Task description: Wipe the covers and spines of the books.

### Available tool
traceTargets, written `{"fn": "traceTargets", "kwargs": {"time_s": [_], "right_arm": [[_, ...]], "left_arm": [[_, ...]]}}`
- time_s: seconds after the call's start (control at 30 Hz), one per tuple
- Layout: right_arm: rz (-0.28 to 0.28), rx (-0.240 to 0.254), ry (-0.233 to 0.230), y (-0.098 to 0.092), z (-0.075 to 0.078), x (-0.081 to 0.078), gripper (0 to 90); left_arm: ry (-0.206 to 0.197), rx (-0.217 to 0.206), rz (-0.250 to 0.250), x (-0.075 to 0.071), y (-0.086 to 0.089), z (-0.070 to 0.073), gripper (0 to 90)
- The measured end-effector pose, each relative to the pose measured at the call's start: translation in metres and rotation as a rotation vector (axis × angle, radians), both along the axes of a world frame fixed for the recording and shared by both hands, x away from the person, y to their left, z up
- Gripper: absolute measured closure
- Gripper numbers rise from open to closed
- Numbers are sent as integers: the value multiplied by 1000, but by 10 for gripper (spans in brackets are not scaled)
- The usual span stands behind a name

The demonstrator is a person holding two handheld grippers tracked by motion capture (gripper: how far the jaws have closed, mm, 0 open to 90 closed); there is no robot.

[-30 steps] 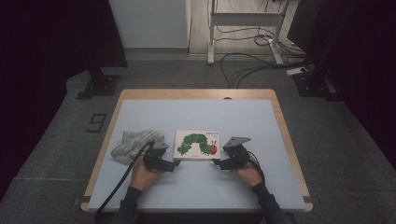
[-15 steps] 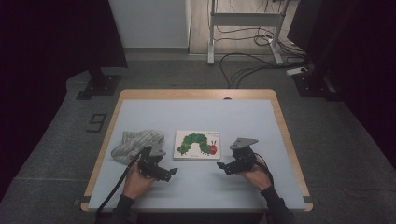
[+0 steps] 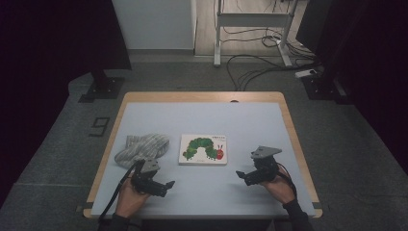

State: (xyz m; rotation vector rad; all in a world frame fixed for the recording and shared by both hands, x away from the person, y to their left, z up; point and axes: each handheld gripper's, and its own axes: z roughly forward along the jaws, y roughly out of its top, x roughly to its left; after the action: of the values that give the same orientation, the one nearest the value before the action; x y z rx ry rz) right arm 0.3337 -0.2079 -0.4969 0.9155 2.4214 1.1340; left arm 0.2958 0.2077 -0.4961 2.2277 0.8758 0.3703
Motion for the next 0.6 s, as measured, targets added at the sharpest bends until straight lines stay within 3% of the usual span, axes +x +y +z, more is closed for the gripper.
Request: {"fn": "traceTargets", "kwargs": {"time_s": [0.3,0.4,0.5,0.6], "right_arm": [[-94,-17,40,-33,-27,-3,0],[-130,-40,59,-41,-38,-2,0],[-148,-18,76,-45,-38,0,0],[-151,-42,75,-43,-39,0,0]], "left_arm": [[43,15,47,-1,14,-30,0],[53,16,54,1,14,-30,0],[61,31,58,1,13,-31,0],[62,31,57,2,13,-31,0]]}}
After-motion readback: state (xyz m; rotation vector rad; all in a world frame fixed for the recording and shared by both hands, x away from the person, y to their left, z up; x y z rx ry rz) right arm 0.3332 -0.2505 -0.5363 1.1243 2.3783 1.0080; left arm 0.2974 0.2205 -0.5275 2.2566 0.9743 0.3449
